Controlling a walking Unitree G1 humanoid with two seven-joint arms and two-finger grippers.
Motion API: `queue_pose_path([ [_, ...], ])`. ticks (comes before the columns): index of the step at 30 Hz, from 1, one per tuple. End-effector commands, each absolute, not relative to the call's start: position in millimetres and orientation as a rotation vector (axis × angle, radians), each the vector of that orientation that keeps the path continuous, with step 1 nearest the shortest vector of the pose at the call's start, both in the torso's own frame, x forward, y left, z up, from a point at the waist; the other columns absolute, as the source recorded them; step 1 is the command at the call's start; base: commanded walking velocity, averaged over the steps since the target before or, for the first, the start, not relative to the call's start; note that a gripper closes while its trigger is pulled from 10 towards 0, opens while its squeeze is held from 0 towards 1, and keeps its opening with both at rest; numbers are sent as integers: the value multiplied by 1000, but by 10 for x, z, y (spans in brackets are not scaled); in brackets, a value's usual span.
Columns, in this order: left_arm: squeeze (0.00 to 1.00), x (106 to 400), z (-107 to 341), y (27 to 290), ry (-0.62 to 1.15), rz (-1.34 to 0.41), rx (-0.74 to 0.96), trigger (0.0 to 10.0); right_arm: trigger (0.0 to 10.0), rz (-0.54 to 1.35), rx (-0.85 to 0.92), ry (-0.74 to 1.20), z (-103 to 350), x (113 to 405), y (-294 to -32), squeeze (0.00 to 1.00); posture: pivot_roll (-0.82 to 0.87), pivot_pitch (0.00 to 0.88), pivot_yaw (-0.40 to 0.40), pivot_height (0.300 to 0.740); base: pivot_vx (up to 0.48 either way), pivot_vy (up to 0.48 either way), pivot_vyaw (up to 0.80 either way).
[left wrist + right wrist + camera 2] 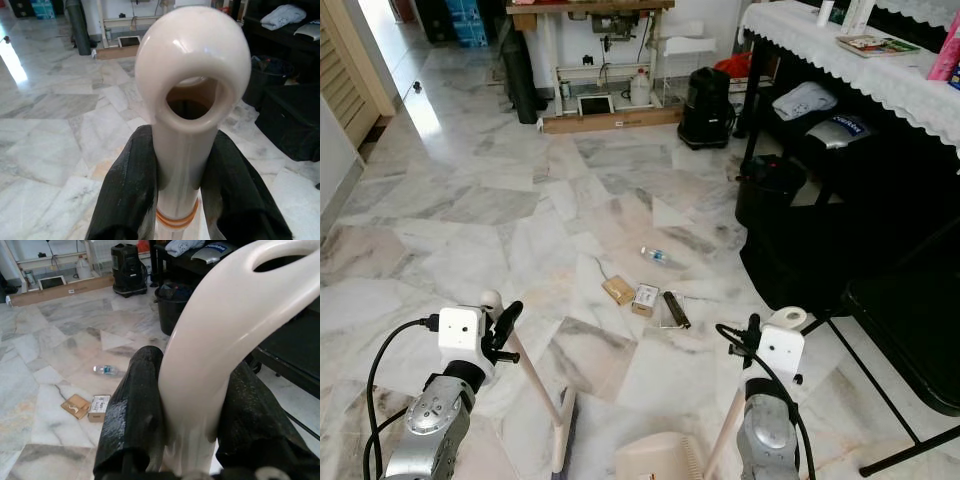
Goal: Sweep floor
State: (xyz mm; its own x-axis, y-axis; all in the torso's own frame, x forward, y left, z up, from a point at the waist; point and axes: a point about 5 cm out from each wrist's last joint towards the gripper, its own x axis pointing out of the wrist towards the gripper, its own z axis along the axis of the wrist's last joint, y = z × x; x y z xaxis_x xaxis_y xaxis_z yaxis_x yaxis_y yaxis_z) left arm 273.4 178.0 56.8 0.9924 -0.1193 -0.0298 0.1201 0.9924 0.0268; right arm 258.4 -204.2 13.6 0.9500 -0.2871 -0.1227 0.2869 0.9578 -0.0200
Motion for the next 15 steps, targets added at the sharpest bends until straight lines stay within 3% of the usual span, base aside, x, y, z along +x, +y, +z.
queue_pose_path([
  [1, 0, 2713, 499, 1810, 68, -124, 27, 10000, 10000, -284, -7, 147, 89, 2558, -2036, 0, -76, 17, -1, 740, 0, 0, 0],
  [15, 0, 2717, 483, 1800, 76, -138, 20, 10000, 10000, -274, -2, 161, 49, 2567, -2019, 0, -75, 20, 0, 740, 0, 0, 0],
])
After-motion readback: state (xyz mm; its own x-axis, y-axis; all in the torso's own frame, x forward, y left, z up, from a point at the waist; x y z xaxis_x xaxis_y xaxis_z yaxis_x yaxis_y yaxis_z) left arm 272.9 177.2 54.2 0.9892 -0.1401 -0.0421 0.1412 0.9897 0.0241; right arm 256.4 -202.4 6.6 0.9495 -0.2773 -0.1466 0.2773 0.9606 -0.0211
